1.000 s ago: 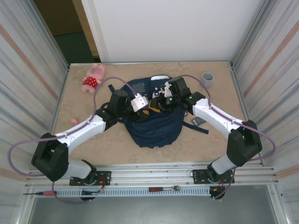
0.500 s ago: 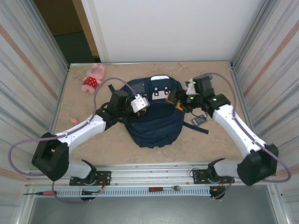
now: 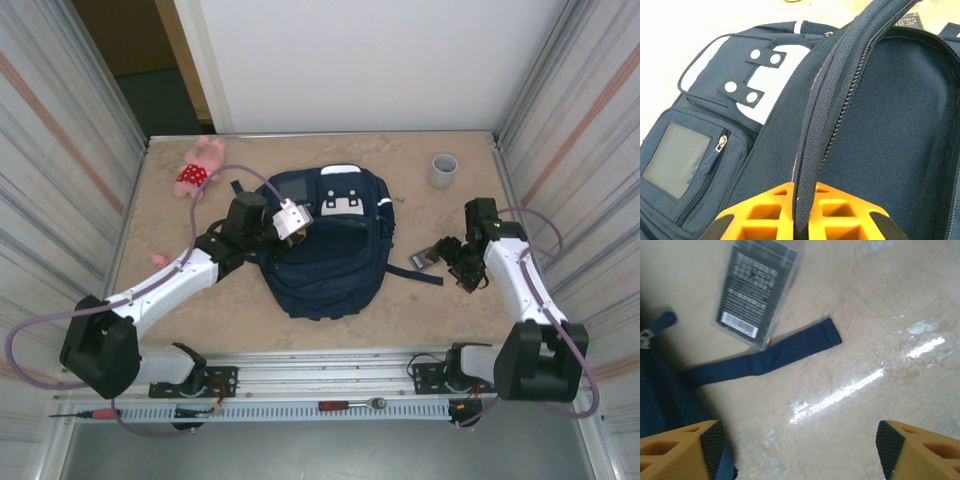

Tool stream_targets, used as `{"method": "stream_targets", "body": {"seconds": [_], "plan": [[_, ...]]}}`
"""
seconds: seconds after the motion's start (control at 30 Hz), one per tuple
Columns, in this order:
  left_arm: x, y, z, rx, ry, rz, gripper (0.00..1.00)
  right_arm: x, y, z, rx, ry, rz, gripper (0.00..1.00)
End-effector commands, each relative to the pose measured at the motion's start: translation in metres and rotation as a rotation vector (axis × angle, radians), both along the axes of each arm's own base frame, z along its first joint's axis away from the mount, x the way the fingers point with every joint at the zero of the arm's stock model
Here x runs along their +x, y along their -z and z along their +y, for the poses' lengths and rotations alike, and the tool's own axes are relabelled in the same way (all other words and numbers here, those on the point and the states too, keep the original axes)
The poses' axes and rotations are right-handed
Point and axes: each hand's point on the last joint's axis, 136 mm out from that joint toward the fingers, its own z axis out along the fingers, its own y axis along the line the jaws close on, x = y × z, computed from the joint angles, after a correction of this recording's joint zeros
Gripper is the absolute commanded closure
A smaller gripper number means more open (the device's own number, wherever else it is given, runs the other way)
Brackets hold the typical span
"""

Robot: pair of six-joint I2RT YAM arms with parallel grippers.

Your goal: Pack books, pencil case, and school supplies into a backpack

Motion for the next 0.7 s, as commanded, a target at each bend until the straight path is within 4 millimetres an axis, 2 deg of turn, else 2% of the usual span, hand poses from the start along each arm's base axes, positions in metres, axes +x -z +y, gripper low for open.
{"method": "stream_targets", "body": {"seconds": [0.0,0.23,0.43,0.67], "plan": [[0.002,-0.013,0.005,-0.038,-0.031,-0.008,1.00,0.023,0.012,0.002,0.016,-0.020,-0.038,0.23],[0.004,-0.013,0.005,-0.036,-0.039,-0.011,1.00,0.033,0.037,-0.001,-0.045,-0.060,0.047,0.31],[0.006,-0.013,0.004,-0.042,-0.042,-0.010,1.00,0.042,0.054,0.007,-0.029,-0.107,0.078,0.45],[0.008,-0.014,0.007,-0.043,-0.057,-0.011,1.00,0.052,0.068,0.004,-0.046,-0.146,0.116,0.48]]}}
